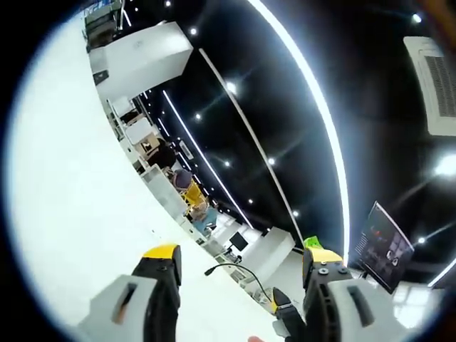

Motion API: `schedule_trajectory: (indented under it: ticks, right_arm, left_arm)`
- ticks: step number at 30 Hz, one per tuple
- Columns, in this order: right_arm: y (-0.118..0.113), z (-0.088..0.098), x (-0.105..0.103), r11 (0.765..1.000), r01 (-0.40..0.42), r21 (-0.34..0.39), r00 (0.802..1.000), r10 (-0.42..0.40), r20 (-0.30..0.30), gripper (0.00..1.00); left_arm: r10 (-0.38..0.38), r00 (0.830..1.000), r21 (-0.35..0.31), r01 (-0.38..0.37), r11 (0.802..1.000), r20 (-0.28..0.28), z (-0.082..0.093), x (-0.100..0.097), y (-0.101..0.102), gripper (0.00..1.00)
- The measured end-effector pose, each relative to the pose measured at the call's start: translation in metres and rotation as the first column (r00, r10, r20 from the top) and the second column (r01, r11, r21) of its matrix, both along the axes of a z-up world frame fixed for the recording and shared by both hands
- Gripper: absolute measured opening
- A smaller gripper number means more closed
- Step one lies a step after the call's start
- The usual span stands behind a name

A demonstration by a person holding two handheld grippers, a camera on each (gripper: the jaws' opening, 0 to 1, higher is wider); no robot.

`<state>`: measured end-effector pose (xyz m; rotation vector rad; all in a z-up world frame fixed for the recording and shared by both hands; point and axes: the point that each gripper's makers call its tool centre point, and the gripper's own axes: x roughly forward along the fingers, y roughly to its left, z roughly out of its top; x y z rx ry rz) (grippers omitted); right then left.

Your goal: Find the data cable on the table. Grasp the USB connector end of the cable and insert it into the USB port on the table

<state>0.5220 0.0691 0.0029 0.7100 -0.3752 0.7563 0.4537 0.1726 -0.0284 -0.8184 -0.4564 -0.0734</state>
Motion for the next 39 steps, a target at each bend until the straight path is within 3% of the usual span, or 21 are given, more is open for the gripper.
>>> schedule_trajectory:
  ticks: [14,31,39]
  right_arm:
    - [0.005,-0.002,0.001,1.000,-0.002,-0.024,1.000,0.002,0.003,0.79]
    - [0.004,-0.002,0.000,1.000,0.002,-0.016,1.000,-0.002,-0.009,0.76]
    - [-0.004,-0.009,0.012,1.000,0.025,0.003,0.998,-0.025,-0.056,0.72]
  left_arm:
    - [0.020,0.999,-0.029,-0.021,0.999,-0.035,-0.008,0.002,0.008,0.59]
    - [0.015,0.999,-0.008,-0.016,1.000,-0.047,-0.009,0.003,0.005,0.60]
    - [0.020,0.999,-0.044,-0.022,0.999,-0.038,-0.009,0.000,0.011,0.61]
